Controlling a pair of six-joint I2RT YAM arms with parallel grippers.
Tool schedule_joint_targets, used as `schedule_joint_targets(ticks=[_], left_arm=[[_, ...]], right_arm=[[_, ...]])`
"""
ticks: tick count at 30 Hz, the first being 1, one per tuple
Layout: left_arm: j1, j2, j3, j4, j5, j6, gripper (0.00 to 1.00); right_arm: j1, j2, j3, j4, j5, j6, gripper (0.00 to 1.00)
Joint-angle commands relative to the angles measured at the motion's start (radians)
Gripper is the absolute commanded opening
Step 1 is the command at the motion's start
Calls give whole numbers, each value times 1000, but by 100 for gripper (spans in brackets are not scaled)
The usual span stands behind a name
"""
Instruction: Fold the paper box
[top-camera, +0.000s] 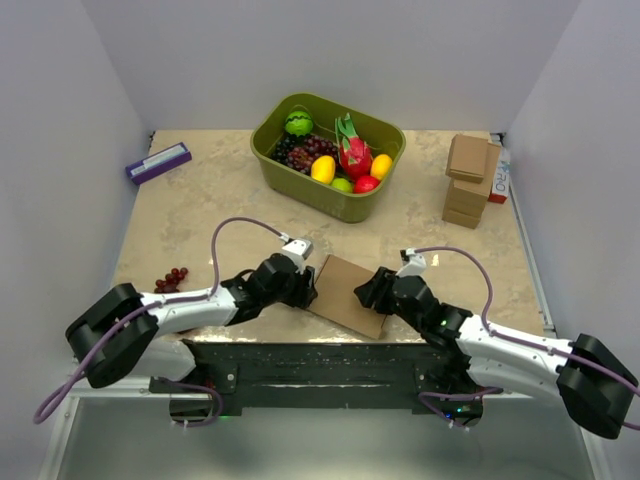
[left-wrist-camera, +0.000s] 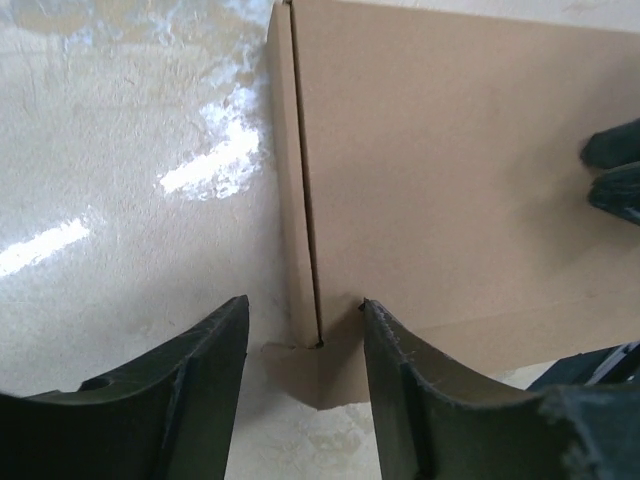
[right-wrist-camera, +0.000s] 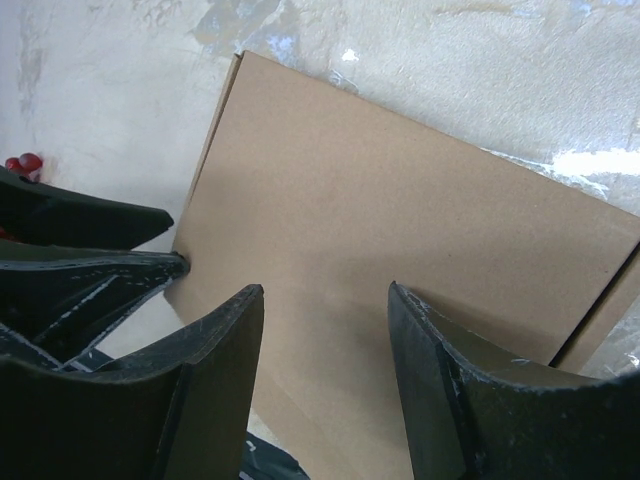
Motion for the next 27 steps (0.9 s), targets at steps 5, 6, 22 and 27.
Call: schedule_joint_targets(ticks=[5, 6, 22, 27], left_arm=[[6, 20, -6, 28, 10, 22, 53], [18, 12, 14, 24, 17, 19, 56], [456, -266, 307, -417, 300, 236, 92], [545, -248, 292, -411, 316, 284, 92]], right_arm=[[4, -17, 52, -82, 10, -137, 66], [10, -31, 65, -86, 4, -162, 67], [401, 373, 563, -467, 256, -499, 73], [536, 588, 660, -551, 421, -470, 75]])
